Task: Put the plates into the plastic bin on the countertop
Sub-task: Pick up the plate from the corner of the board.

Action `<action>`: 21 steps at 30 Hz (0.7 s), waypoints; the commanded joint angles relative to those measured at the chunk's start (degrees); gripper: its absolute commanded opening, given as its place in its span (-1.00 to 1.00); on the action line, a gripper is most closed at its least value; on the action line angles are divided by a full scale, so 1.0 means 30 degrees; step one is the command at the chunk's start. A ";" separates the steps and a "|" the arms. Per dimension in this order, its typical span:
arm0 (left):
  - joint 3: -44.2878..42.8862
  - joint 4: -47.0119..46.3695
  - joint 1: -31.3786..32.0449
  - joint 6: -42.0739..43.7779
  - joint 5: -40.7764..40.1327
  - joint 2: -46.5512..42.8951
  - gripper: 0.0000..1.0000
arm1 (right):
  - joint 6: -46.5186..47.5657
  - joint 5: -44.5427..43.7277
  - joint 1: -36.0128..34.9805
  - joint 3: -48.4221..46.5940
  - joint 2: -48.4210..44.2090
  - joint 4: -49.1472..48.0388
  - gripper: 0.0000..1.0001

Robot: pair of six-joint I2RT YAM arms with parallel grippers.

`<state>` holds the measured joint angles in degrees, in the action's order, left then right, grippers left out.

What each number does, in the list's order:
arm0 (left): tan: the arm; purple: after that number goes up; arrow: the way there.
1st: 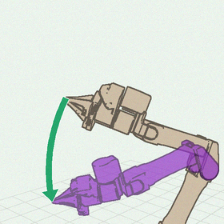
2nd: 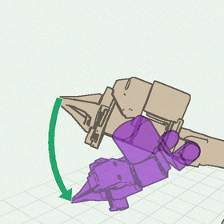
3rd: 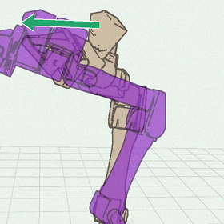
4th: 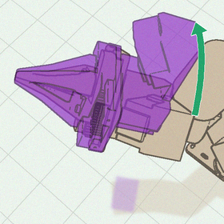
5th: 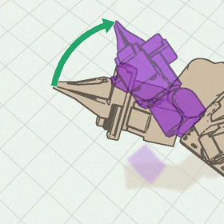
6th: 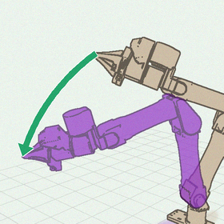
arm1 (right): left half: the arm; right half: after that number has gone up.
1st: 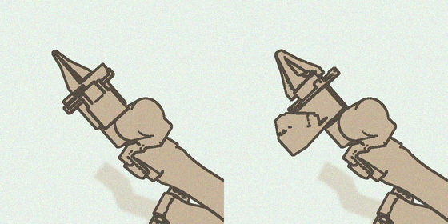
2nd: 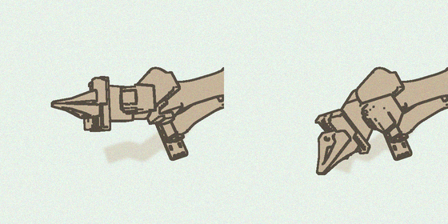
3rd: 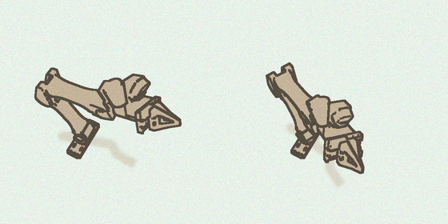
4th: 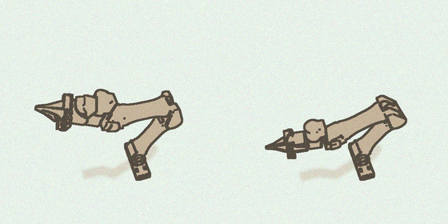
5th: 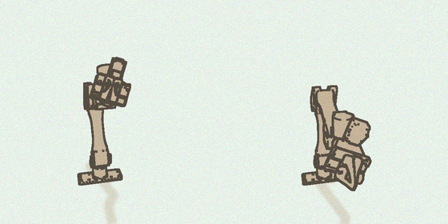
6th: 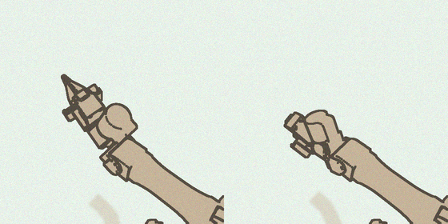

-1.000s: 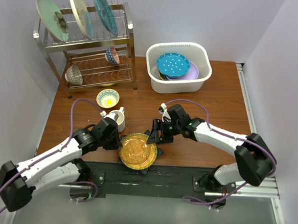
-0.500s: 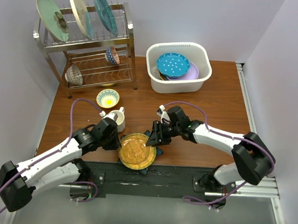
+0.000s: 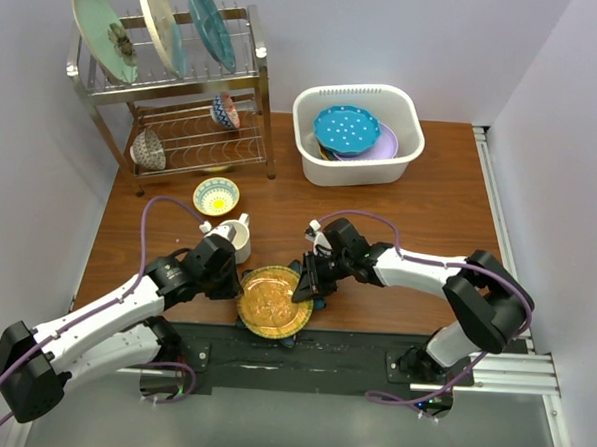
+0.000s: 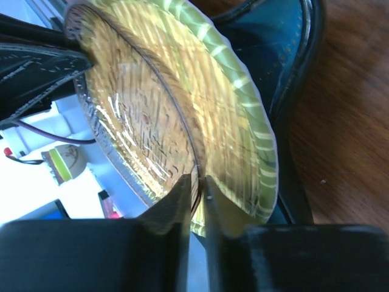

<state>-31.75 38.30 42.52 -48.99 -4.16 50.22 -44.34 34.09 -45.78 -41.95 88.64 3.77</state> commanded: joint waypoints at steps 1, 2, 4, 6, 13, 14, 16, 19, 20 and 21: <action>-0.0667 -0.0347 0.0035 -0.0134 -0.0252 -0.0303 -0.89 | 0.0100 -0.0111 -0.0092 -0.0810 -0.0337 -0.0088 -0.83; -0.0668 -0.0288 0.0064 -0.0192 -0.0311 -0.0332 -0.83 | 0.0159 -0.0228 -0.0092 -0.0868 -0.0338 0.0002 -0.87; -0.0726 -0.0230 0.0064 -0.0164 -0.0457 -0.0478 -0.58 | 0.0189 -0.0288 -0.0092 -0.0986 -0.0455 0.0149 -0.89; -0.0755 -0.0258 0.0064 -0.0076 -0.0342 -0.0537 -0.26 | 0.0218 -0.0376 -0.0092 -0.1044 -0.0513 0.0237 -0.90; -0.1311 0.0268 0.0064 0.0334 -0.0837 -0.1035 0.60 | 0.0219 -0.0493 -0.0092 -0.1132 -0.0689 0.0384 -0.93; -0.1370 0.0298 0.0093 0.0335 -0.0868 -0.1152 0.64 | 0.0218 -0.0522 -0.0092 -0.1190 -0.0777 0.0413 -0.93; -0.1604 0.0357 0.0093 0.0393 -0.1014 -0.1474 0.69 | 0.0335 -0.0639 -0.0092 -0.1395 -0.0836 0.0675 -0.94; -0.2044 0.0445 0.0064 0.0626 -0.1453 -0.1972 0.72 | 0.0628 -0.0814 -0.0092 -0.2300 -0.0865 0.1203 -0.95; -0.2190 0.0387 0.0064 0.0744 -0.1657 -0.2118 0.73 | 0.0745 -0.0873 -0.0092 -0.2536 -0.0836 0.1320 -0.95; -0.2365 0.0154 0.0064 0.0919 -0.1746 -0.2468 0.73 | 0.0920 -0.0903 -0.0121 -0.2800 -0.0749 0.1669 -0.95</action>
<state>-35.03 39.31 42.54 -48.36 -6.48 45.54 -43.64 32.27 -45.78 -45.17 88.49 7.09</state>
